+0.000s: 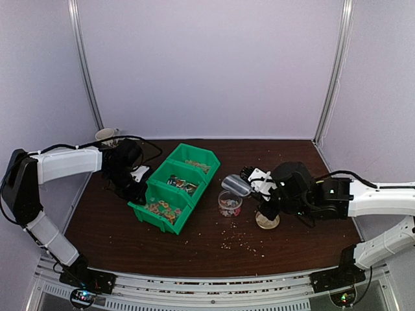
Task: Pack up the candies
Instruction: Scoop the fake candies from the plate.
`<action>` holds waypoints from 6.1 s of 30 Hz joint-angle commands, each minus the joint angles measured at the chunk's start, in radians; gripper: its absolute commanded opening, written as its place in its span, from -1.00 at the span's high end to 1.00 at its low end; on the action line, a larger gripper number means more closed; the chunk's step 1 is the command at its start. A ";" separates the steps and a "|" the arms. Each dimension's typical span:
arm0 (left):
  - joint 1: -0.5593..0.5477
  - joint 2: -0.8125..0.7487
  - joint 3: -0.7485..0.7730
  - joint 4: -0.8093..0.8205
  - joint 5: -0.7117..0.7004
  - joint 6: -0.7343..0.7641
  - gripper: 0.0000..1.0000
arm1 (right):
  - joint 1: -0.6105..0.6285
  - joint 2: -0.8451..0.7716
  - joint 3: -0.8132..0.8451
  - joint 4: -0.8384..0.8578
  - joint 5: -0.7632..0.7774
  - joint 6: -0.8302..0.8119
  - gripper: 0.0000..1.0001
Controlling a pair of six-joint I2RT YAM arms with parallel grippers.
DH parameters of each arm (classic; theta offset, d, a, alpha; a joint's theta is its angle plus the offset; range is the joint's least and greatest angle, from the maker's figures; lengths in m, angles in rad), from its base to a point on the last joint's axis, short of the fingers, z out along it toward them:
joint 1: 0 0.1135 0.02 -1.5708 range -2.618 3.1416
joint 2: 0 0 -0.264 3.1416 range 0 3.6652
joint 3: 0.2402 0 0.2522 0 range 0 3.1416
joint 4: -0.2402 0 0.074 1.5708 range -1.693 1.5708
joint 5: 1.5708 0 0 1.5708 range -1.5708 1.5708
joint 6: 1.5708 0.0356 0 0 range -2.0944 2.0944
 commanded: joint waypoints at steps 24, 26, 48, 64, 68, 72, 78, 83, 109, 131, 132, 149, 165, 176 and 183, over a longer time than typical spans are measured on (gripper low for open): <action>0.101 -0.025 -0.030 0.382 0.500 -0.125 1.00 | 0.038 -0.116 0.075 0.169 -0.117 -0.006 1.00; 0.102 -0.036 -0.026 0.358 0.436 -0.111 1.00 | 0.040 -0.086 0.126 0.100 -0.128 -0.009 1.00; 0.048 -0.038 0.033 0.214 0.156 -0.040 1.00 | 0.155 0.547 0.855 -0.654 -0.122 -0.114 1.00; 0.003 -0.029 0.051 0.182 0.082 -0.020 1.00 | 0.170 0.794 1.140 -0.815 -0.042 -0.101 1.00; -0.010 -0.028 0.057 0.179 0.064 -0.015 1.00 | 0.172 0.847 1.197 -0.846 -0.032 -0.107 1.00; -0.019 -0.030 0.061 0.175 0.053 -0.011 1.00 | 0.179 0.902 1.271 -0.886 -0.025 -0.119 1.00; -0.034 -0.032 0.064 0.175 0.043 -0.002 1.00 | 0.185 0.981 1.377 -0.935 -0.006 -0.129 1.00; -0.047 -0.039 0.065 0.175 0.039 0.005 1.00 | 0.187 1.029 1.422 -0.955 -0.016 -0.133 1.00; -0.070 -0.088 0.052 0.225 0.108 0.025 1.00 | 0.153 1.092 1.237 -0.653 -0.224 -0.038 1.00; -0.070 -0.124 0.038 0.246 0.075 0.015 1.00 | 0.105 1.099 1.102 -0.403 -0.219 0.232 1.00; -0.070 -0.125 0.037 0.247 0.077 0.015 1.00 | 0.105 1.099 1.084 -0.381 -0.213 0.233 1.00; -0.029 -0.129 0.025 0.268 0.111 -0.008 1.00 | 0.100 0.973 0.534 0.392 -0.179 0.166 1.00; -0.003 -0.117 0.026 0.245 0.078 -0.019 1.00 | 0.101 0.907 0.306 0.761 -0.142 0.153 1.00; 0.009 -0.100 0.033 0.218 0.038 -0.027 1.00 | 0.101 0.853 0.214 0.870 -0.180 0.136 1.00; 0.020 -0.092 0.037 0.209 0.040 -0.032 1.00 | 0.101 0.804 0.116 1.023 -0.209 0.121 1.00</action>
